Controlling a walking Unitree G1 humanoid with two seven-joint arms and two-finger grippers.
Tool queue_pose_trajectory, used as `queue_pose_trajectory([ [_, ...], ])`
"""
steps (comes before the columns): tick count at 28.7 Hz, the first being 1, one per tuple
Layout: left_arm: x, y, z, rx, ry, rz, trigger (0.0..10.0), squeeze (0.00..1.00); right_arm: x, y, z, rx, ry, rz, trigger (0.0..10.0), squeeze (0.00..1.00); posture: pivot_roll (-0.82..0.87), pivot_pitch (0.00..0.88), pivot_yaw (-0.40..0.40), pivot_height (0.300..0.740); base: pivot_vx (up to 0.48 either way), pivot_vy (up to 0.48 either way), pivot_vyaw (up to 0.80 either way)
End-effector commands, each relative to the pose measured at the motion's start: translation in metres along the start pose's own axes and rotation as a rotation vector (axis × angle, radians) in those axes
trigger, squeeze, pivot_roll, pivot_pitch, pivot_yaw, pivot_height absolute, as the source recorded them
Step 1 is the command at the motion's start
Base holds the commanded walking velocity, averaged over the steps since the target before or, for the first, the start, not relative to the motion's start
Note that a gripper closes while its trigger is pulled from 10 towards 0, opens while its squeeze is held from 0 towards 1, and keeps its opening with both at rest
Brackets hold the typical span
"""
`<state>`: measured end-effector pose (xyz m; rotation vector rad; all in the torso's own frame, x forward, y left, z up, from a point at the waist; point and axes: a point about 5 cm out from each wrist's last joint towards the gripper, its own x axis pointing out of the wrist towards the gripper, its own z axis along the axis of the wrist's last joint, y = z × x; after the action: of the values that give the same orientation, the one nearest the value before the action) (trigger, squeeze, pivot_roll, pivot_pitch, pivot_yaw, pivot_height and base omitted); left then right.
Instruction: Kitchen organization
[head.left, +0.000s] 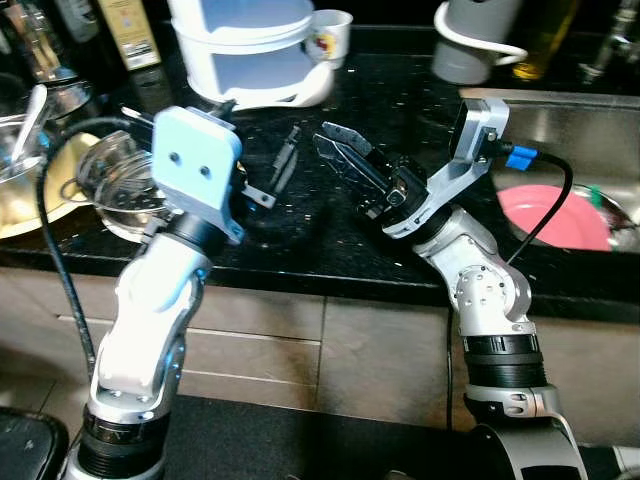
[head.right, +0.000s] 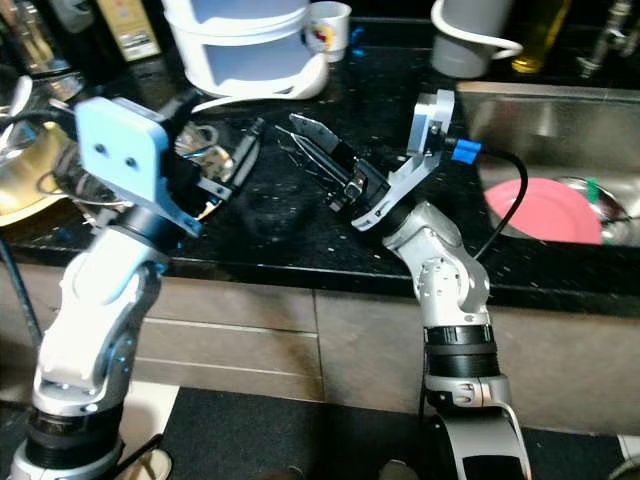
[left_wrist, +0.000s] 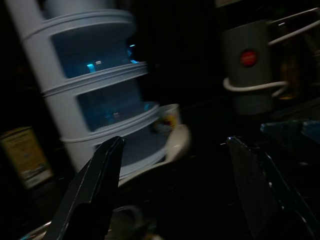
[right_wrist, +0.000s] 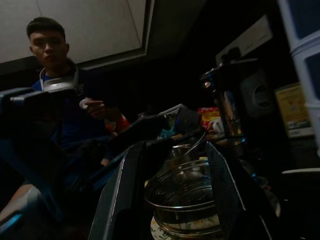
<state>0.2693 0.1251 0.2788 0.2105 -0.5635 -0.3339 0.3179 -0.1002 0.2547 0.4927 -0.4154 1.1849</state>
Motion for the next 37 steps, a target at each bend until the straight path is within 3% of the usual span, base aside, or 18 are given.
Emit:
queue_pose_trajectory([
  [1,0.0,0.003,0.002,0.01,0.001,-0.012,10.0,0.0,-0.002,0.0,-0.002,-0.005,0.02,-0.024,10.0,0.0,0.08,0.067,-0.026,0.74,0.0,0.0,0.79],
  [12,-0.002,-0.005,-0.01,-0.045,0.062,-0.015,10.0,0.0,-0.009,-0.023,0.0,-0.033,-0.008,-0.259,10.0,0.0,0.08,0.052,-0.021,0.74,0.0,0.0,0.79],
  [17,-0.002,-0.013,-0.016,-0.102,0.087,-0.035,10.0,0.0,-0.009,-0.026,0.0,-0.038,-0.017,-0.295,10.0,0.0,0.08,0.052,-0.019,0.74,0.0,0.0,0.79],
  [22,-0.003,-0.018,-0.021,-0.099,0.126,-0.038,10.0,0.0,-0.009,-0.029,0.001,-0.044,-0.031,-0.344,10.0,0.0,0.07,0.058,-0.017,0.74,0.0,-0.249,0.45],
  [24,-0.003,-0.017,-0.024,-0.101,0.143,-0.021,10.0,0.0,-0.009,-0.034,-0.001,-0.02,-0.028,-0.389,10.0,0.0,0.07,0.059,-0.016,0.74,0.0,-0.45,0.0],
  [29,-0.003,-0.012,-0.028,-0.123,0.153,0.031,10.0,0.0,-0.011,-0.036,0.002,-0.067,-0.024,-0.418,10.0,0.0,0.07,0.06,-0.016,0.74,0.0,-0.081,0.66],
  [37,-0.004,-0.013,-0.03,-0.115,0.162,0.023,10.0,0.0,-0.013,-0.039,0.002,-0.082,-0.021,-0.452,10.0,0.0,0.07,0.065,-0.017,0.74,0.0,0.0,0.73],
])
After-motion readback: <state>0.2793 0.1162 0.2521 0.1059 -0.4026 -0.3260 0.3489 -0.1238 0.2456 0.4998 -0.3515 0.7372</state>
